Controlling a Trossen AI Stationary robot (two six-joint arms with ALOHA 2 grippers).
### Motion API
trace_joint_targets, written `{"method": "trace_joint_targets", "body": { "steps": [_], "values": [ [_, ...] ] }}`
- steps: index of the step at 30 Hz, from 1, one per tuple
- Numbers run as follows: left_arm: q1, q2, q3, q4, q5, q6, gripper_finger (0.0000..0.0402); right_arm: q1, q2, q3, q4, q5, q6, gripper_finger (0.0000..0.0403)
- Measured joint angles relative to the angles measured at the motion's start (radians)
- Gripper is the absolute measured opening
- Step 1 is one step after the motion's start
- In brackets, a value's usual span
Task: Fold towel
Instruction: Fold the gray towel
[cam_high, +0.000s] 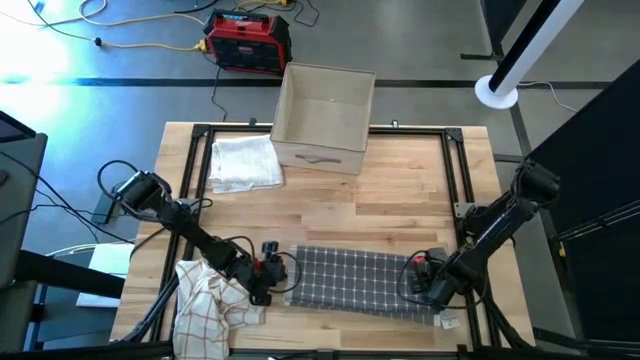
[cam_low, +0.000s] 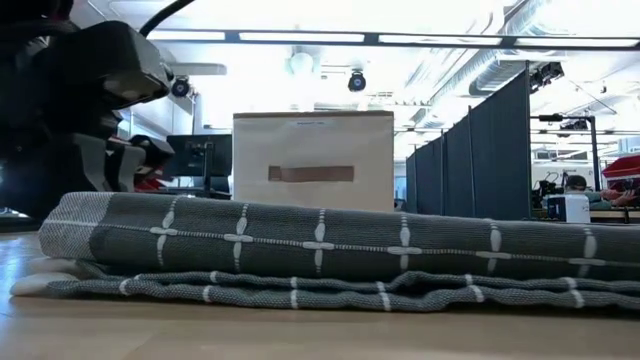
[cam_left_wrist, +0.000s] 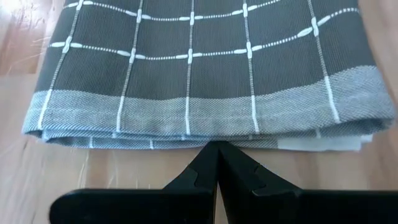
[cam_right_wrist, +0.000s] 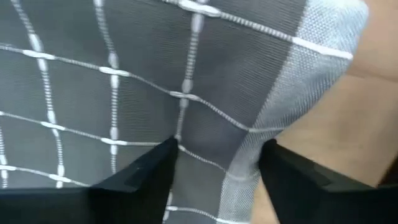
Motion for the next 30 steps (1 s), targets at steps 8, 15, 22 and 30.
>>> {"method": "trace_joint_targets", "body": {
  "steps": [8,15,22,30],
  "values": [
    [0.02,0.024,0.0,0.078,-0.011,-0.006,0.0,0.002,0.004,0.001,-0.033,0.022,-0.029,0.0016],
    [0.06,0.166,0.001,0.347,0.038,-0.009,0.0,0.002,-0.055,0.116,-0.345,0.026,-0.046,0.0013],
    [0.083,0.214,0.003,0.438,0.012,-0.047,0.0,-0.04,-0.093,0.334,-0.52,0.09,-0.085,0.0013],
    [0.112,0.219,0.024,0.447,-0.018,0.026,0.0,-0.21,-0.025,0.433,-0.25,0.266,-0.395,0.0013]
  ]
}}
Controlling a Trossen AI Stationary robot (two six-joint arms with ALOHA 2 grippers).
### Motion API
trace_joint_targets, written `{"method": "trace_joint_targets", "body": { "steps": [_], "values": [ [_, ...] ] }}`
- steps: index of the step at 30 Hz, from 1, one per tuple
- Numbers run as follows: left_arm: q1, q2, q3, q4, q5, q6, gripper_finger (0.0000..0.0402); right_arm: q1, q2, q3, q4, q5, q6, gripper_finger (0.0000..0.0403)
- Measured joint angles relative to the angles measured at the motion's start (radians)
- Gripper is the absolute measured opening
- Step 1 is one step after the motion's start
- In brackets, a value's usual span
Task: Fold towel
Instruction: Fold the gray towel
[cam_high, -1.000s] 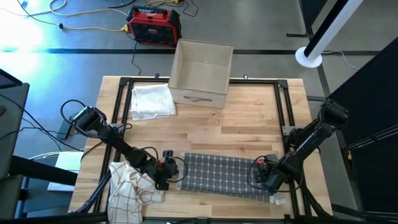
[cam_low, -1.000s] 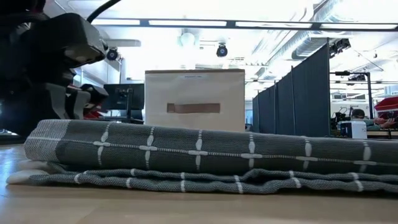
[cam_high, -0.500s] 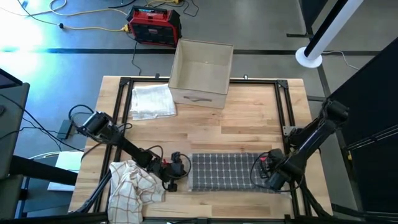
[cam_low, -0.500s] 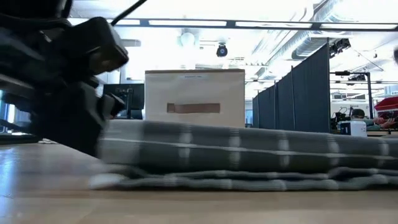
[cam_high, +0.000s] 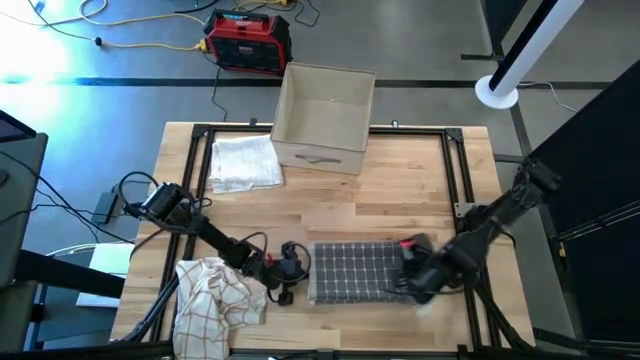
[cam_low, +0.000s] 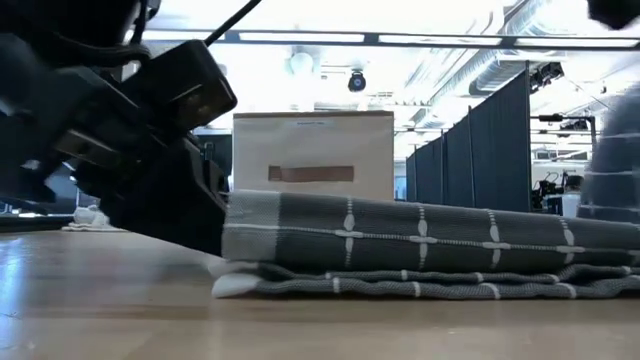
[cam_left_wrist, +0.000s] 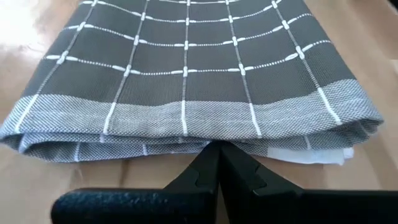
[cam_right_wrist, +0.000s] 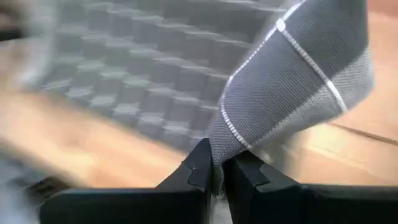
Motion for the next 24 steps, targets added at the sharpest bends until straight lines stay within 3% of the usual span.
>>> {"method": "trace_joint_targets", "body": {
  "steps": [5,9,13,18,24],
  "values": [
    [0.004,-0.001,0.002,-0.014,0.003,0.032,0.0,-0.152,0.104,0.001,0.423,0.037,-0.357,0.0013],
    [0.002,-0.002,0.002,-0.044,0.008,0.043,0.0,-0.234,0.201,0.002,0.613,-0.031,-0.531,0.0013],
    [-0.007,-0.004,0.001,-0.043,0.004,0.037,0.0,-0.286,0.264,0.001,0.708,-0.091,-0.601,0.0013],
    [-0.014,-0.004,0.001,-0.043,0.002,0.037,0.0,-0.323,0.302,0.001,0.798,-0.089,-0.636,0.0016],
    [-0.013,-0.004,0.001,-0.043,0.003,0.044,0.0,-0.342,0.313,0.001,0.902,-0.071,-0.674,0.0089]
  ]
}}
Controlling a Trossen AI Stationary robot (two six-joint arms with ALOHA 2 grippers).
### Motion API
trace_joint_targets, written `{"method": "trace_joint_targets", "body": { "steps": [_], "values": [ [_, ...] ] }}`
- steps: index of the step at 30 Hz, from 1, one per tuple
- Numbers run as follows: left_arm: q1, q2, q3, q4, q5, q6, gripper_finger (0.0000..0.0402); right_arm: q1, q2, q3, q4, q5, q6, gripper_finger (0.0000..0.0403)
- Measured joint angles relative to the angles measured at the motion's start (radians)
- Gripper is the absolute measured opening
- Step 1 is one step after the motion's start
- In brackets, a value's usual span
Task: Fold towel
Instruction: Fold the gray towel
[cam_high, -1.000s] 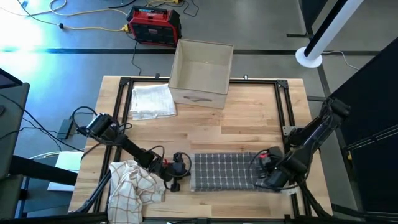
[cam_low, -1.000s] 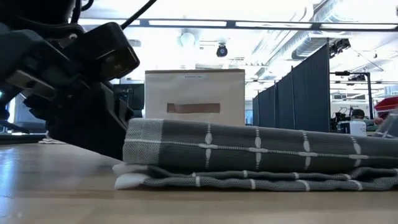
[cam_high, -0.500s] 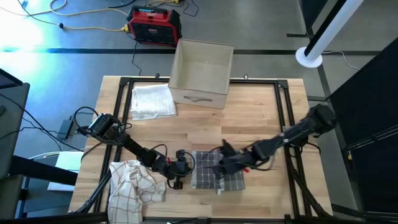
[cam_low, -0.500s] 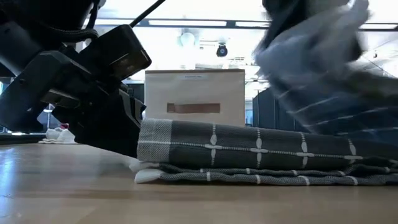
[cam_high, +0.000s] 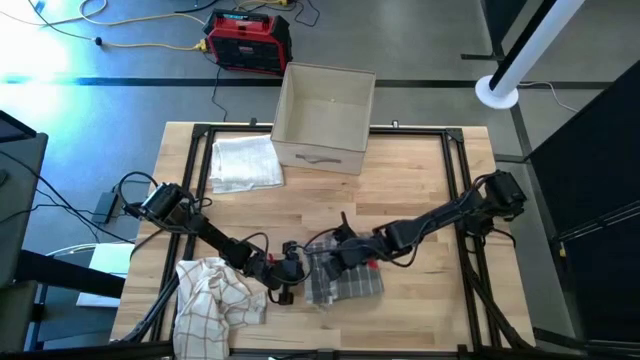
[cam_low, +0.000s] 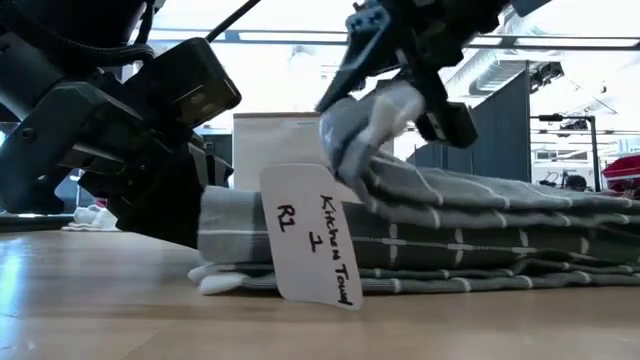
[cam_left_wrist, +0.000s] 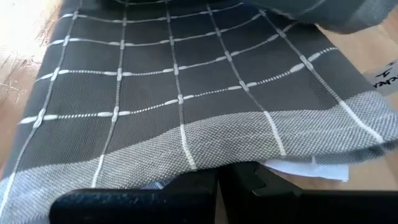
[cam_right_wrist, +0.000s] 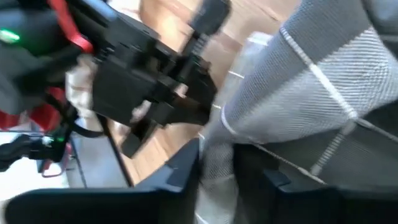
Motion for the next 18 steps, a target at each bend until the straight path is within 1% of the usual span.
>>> {"method": "trace_joint_targets", "body": {
  "steps": [4,6,9,12,15,18],
  "values": [
    [0.0,0.0,0.0,0.0,0.0,0.004,0.0,0.0,-0.001,0.0,0.04,0.022,-0.012,0.0156],
    [0.0,0.0,0.0,0.001,0.0,0.011,0.0,0.0,-0.003,0.0,0.066,0.016,-0.038,0.0187],
    [-0.007,-0.011,0.0,-0.016,-0.006,0.007,0.0,0.0,-0.027,0.0,0.052,0.002,-0.066,0.0219],
    [-0.022,-0.064,-0.002,-0.109,-0.004,-0.031,0.0,0.014,-0.078,0.0,-0.003,0.031,-0.071,0.023],
    [-0.044,-0.16,-0.005,-0.288,-0.009,-0.098,0.0,0.051,-0.141,0.0,-0.116,0.105,-0.084,0.0228],
    [-0.072,-0.268,-0.006,-0.454,-0.062,-0.181,0.0,0.107,-0.204,0.0,-0.259,0.189,-0.092,0.0218]
  ]
}}
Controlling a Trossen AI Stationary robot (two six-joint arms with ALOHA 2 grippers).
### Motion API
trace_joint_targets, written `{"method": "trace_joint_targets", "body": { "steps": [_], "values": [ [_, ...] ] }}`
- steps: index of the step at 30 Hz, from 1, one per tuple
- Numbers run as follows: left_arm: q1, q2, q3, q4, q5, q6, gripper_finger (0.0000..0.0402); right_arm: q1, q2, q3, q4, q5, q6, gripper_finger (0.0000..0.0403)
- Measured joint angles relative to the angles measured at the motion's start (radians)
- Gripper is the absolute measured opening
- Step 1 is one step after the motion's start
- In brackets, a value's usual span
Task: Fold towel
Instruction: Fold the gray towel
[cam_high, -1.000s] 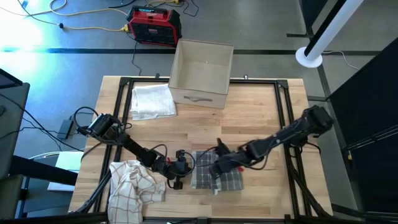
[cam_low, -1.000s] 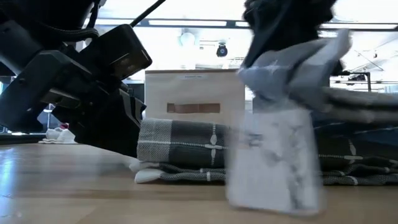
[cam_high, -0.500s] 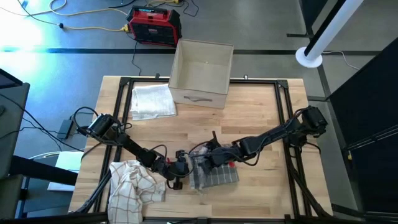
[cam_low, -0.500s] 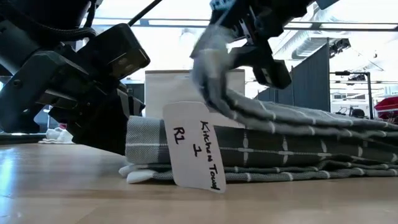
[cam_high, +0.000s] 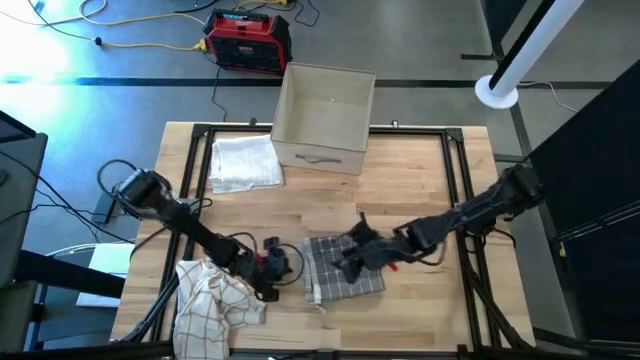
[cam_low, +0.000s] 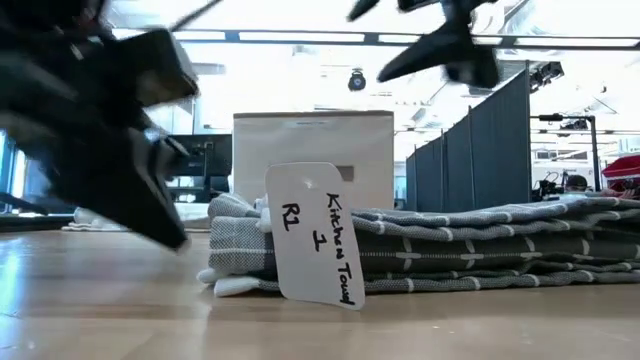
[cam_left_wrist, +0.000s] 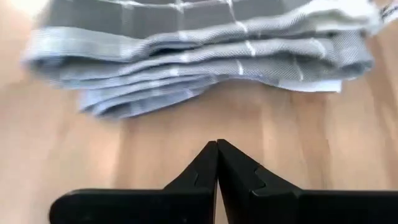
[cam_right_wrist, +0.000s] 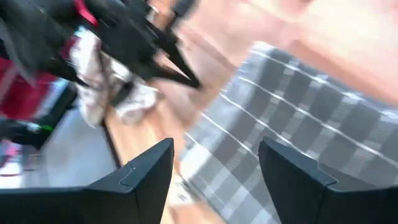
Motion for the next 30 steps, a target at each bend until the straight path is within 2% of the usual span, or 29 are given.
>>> {"method": "trace_joint_targets", "body": {
  "steps": [3,6,12,17,21,24,27,30],
  "values": [
    [-0.028,-0.072,0.001,-0.055,-0.08,-0.013,0.0,0.078,-0.023,0.001,-0.13,0.108,-0.01,0.0208],
    [-0.02,-0.097,0.001,0.027,-0.062,0.046,0.0,0.162,-0.001,-0.018,-0.174,0.203,-0.036,0.0202],
    [0.084,-0.013,0.003,0.25,0.02,0.134,0.0,0.286,0.093,-0.181,0.072,0.408,-0.062,0.0199],
    [0.147,0.078,0.004,0.296,0.073,0.165,0.0,0.365,0.2,-0.303,0.276,0.601,0.084,0.0199],
    [0.168,0.15,0.004,0.292,0.12,0.127,0.0,0.4,0.313,-0.33,0.406,0.634,0.107,0.0199],
    [0.168,0.178,0.008,0.31,0.16,0.094,0.0,0.409,0.409,-0.298,0.426,0.632,0.098,0.0199],
    [0.158,0.169,0.007,0.307,0.203,0.071,0.0,0.409,0.463,-0.249,0.423,0.642,0.095,0.0199],
    [0.153,0.1,0.0,0.266,0.237,0.061,0.0,0.42,0.461,-0.21,0.362,0.653,0.075,0.0199]
  ]
}}
